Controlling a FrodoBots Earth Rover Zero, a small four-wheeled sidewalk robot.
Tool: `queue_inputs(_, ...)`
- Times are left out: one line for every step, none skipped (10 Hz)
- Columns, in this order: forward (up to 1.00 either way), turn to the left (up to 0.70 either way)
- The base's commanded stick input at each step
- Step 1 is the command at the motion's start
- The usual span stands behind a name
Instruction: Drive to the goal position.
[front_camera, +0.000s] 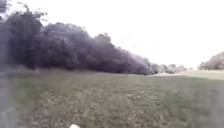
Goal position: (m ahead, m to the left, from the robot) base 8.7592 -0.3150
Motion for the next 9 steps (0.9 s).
queue_inputs(0.85,0.00)
queue_inputs(0.85,0.00)
queue_inputs(0.85,0.00)
queue_inputs(0.85,0.00)
queue_inputs(0.85,0.00)
queue_inputs(0.85,0.00)
queue_inputs(0.85,0.00)
queue_inputs(0.85,0.00)
queue_inputs(0.85,0.00)
